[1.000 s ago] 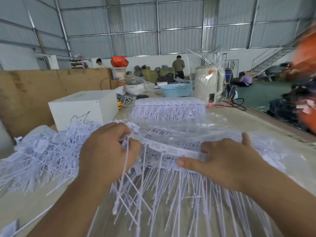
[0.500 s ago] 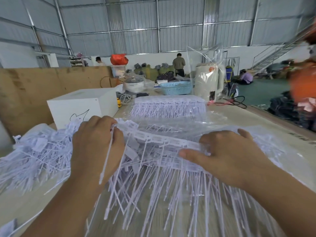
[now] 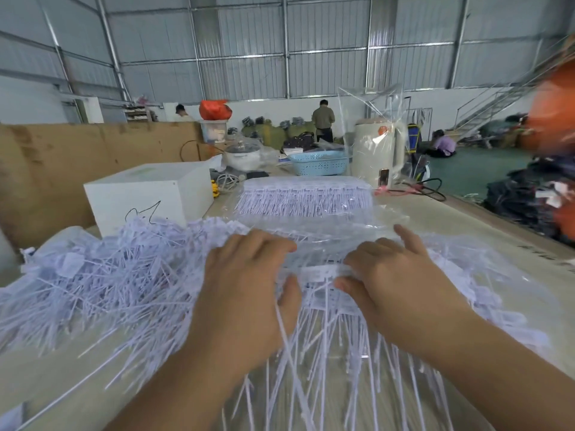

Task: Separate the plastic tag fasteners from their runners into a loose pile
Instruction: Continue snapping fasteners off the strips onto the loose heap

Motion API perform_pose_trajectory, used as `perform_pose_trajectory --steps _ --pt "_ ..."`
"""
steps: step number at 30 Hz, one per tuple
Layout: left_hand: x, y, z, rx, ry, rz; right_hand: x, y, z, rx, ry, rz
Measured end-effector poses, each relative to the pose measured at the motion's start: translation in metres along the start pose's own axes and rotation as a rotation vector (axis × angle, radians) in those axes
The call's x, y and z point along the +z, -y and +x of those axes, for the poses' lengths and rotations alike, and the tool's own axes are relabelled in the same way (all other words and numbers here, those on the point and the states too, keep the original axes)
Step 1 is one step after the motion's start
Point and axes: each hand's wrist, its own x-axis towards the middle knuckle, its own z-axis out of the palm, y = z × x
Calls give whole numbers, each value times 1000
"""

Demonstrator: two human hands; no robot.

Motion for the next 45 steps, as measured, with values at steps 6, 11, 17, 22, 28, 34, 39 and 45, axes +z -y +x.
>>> perform_pose_trajectory --steps 6,11,17,22,28,34,39,45 --pt "3 -15 -3 88 94 137 14 1 1 -124 -354 180" --pt "-3 -10 1 103 -50 186 5 3 0 -124 -285 359" --pt "-16 2 7 52 -168 259 0 0 -2 -59 -179 344" --pt "-16 16 9 25 -177 299 0 1 -2 48 -94 240" --pt "-17 40 9 -157 -241 312 1 -10 0 163 -25 214" --pt "-9 23 7 -123 -182 257 1 -8 -2 136 -243 262" --pt "-7 6 7 -53 -108 235 -16 7 -10 -80 -448 384" --pt "-10 4 8 -67 -82 275 -36 13 -16 -133 -255 404"
